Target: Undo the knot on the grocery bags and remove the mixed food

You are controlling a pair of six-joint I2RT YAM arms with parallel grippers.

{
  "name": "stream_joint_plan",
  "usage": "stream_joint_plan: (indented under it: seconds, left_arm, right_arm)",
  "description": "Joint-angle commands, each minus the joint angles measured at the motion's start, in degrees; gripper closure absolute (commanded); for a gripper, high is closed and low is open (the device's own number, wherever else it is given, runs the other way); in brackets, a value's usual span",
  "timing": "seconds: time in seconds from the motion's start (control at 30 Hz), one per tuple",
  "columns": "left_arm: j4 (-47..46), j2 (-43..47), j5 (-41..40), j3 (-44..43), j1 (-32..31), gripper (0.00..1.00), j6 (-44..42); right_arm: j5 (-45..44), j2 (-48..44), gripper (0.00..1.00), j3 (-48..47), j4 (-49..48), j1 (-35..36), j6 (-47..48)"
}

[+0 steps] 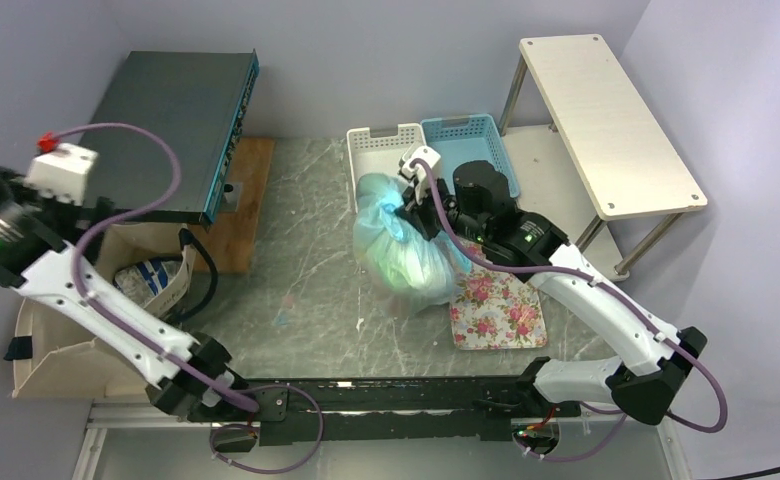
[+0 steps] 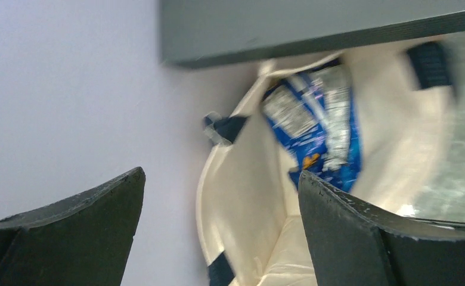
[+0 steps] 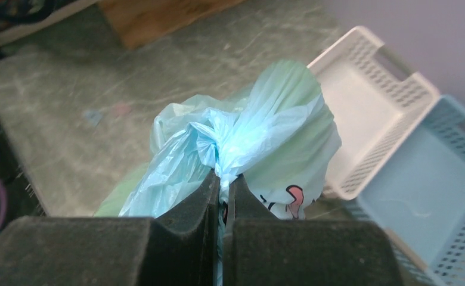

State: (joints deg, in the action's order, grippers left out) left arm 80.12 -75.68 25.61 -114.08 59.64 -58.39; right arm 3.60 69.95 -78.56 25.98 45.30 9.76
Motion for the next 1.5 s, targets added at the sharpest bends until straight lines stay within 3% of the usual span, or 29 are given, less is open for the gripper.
stream_joint_plan:
  seconds: [0.0,0.13,0.4,0.6,0.63,0.73,0.77,0.83,0.9,1.03,1.17,1.37,1.47]
  left_arm:
    - [9.88,7.81,10.97,2.26,-9.24,0.01,-5.38]
    - [9.22,14.42,14.22,8.84,-23.09,0.01,-2.22]
    - [7.3,10.5,22.61,10.79,-46.4,0.01,17.78]
    - [-4.27,15.88,14.67,25.55,-63.51,0.01,23.99]
    - [-5.82,16.84,13.53,27.94,-65.34,0.0,24.77]
    - [-9.58,19.9,11.88,35.01,-69.25,0.0,24.96]
    - [-10.57,20.74,10.97,36.87,-70.48,0.01,24.46]
    - [-11.56,22.18,9.18,39.93,-72.81,0.01,22.67]
    - [-12.17,22.49,7.62,42.06,-75.18,0.01,20.76]
    - [-14.63,21.33,6.89,44.58,-79.28,0.0,18.78]
    - [-18.45,18.2,5.74,45.5,-84.82,0.02,17.16]
    - [-30.63,12.26,5.04,45.9,-92.13,0.13,16.86]
    - [-37.75,10.3,9.1,47.25,-93.01,0.14,12.77]
  right_arm:
    - [11.92,-2.29,1.0,0.33,-3.98,0.22,-1.37]
    - [17.36,0.06,1.0,2.56,-3.82,0.51,-0.12]
    - [21.54,0.79,1.0,11.76,-13.47,2.41,2.46]
    - [21.7,0.32,1.0,18.31,-14.8,2.97,8.81]
    - [22.14,-0.19,0.88,18.84,-13.91,2.99,9.21]
    - [23.47,-2.14,0.4,18.64,-9.09,2.96,9.51]
    - [23.18,-3.07,0.29,18.25,-6.87,2.83,9.41]
    - [21.8,-5.21,0.17,17.55,-0.95,2.43,9.27]
    - [20.52,-7.28,0.12,16.74,4.18,1.7,8.9]
    - [18.16,-9.29,0.1,14.37,12.46,-0.63,8.0]
    - [22.11,-7.45,0.12,12.06,19.46,-5.17,6.71]
    - [26.72,-8.4,0.21,16.49,17.34,-7.62,3.68]
    - [29.01,-8.99,0.23,18.63,16.59,-7.58,1.13]
